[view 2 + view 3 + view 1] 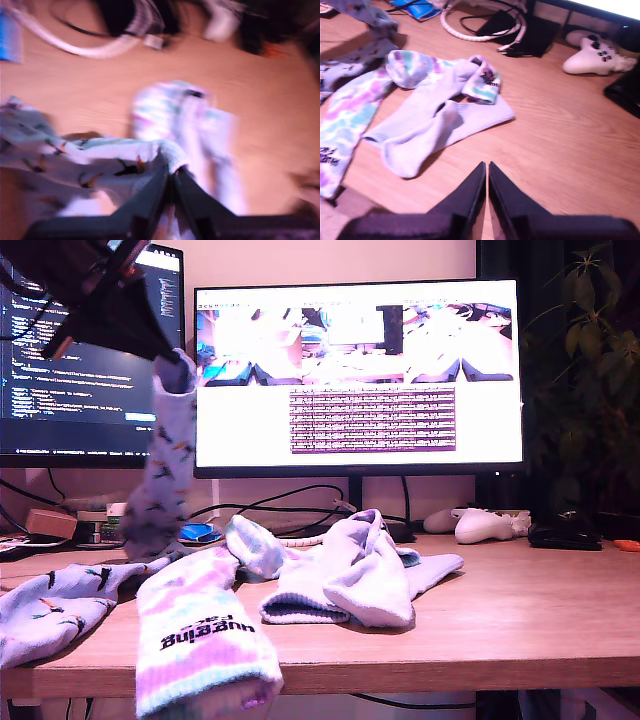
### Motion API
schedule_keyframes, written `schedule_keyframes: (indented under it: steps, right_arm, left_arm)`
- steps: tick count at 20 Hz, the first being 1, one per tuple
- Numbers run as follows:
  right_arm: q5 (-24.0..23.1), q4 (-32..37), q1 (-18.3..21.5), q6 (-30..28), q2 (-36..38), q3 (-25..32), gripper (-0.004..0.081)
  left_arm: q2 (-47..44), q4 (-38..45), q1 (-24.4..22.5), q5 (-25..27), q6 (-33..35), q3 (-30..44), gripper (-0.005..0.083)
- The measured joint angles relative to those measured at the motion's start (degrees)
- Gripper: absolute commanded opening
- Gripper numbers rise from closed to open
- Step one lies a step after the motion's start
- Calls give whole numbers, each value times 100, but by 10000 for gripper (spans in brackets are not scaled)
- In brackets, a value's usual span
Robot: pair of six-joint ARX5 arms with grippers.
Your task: Pair up the socks based on colour and pattern, by placing them on top of one another
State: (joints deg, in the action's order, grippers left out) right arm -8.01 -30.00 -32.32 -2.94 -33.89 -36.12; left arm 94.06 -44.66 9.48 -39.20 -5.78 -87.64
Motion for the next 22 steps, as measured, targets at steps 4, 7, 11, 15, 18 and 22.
schedule_keyframes:
  steps: [4, 7, 11, 15, 18, 22]
  right_arm:
    - [101, 0, 0, 0, 0, 0, -13]
    - [151, -2, 0, -2, 0, 0, -13]
    - [282, -2, 0, -9, 0, 0, -13]
    - [326, 0, 0, -9, 0, 0, -13]
    - [341, 0, 0, -9, 0, 0, -13]
    - [428, 0, 0, -9, 0, -2, -13]
  left_arm:
    - [-116, -9, 83, -83, 0, 0, -23]
    - [-334, -125, 83, -9, 0, 0, -23]
    - [-713, -859, 83, 627, 190, -24, -23]
    - [-723, -1692, 83, 765, 387, -33, -23]
    - [-721, -2188, 83, 1060, 459, -33, -23]
    - [-721, -2782, 81, 1381, 466, -33, -23]
